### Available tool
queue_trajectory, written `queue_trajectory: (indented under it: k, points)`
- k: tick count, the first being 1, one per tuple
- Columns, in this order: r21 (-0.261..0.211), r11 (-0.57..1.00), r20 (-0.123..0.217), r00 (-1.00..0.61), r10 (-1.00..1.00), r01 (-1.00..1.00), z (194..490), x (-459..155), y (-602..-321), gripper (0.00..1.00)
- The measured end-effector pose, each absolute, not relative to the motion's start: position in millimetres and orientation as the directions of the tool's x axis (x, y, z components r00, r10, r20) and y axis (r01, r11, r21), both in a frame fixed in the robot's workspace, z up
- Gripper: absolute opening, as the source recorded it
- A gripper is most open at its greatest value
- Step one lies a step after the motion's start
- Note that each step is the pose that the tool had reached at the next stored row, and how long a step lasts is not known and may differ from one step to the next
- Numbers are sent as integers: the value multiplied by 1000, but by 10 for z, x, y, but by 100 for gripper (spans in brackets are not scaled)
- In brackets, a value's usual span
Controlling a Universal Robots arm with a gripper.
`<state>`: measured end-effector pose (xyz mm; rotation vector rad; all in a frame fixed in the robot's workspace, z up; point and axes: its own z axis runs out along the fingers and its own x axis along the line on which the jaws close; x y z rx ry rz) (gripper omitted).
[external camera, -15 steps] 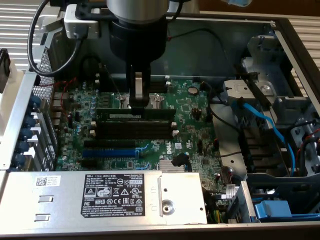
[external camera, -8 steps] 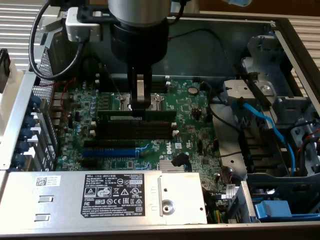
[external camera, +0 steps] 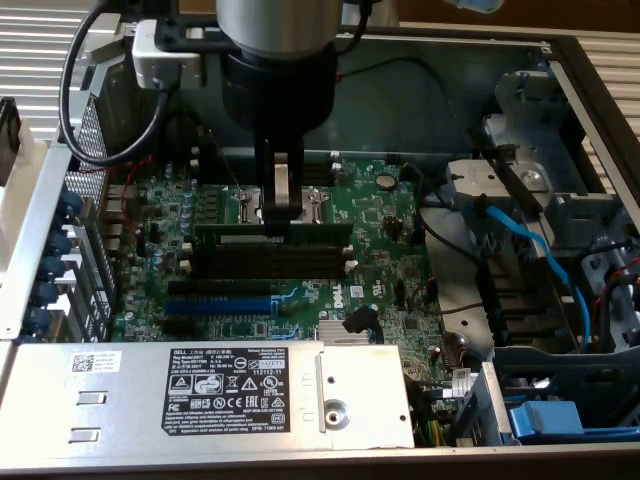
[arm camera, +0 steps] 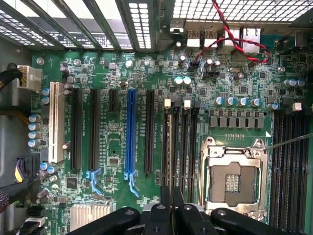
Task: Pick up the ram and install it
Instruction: 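Insert the ram into the slot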
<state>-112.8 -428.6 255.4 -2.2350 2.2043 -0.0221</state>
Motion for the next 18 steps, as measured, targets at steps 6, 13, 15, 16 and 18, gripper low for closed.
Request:
queue_trajectory:
  k: [6, 13, 15, 16, 18]
  points:
    - [-12, -15, 9, 15, -1000, -1000, 2544, -1129, -4286, 12]
    - [-12, -16, 9, 16, -1000, -1000, 2525, -1141, -4287, 12]
    - [-12, -16, 9, 16, -1000, -1000, 2511, -1141, -4286, 12]
    - [-12, -16, 10, 16, -1000, -1000, 2502, -1141, -4287, 12]
    - [-12, -16, 10, 16, -1000, -1000, 2480, -1141, -4287, 12]
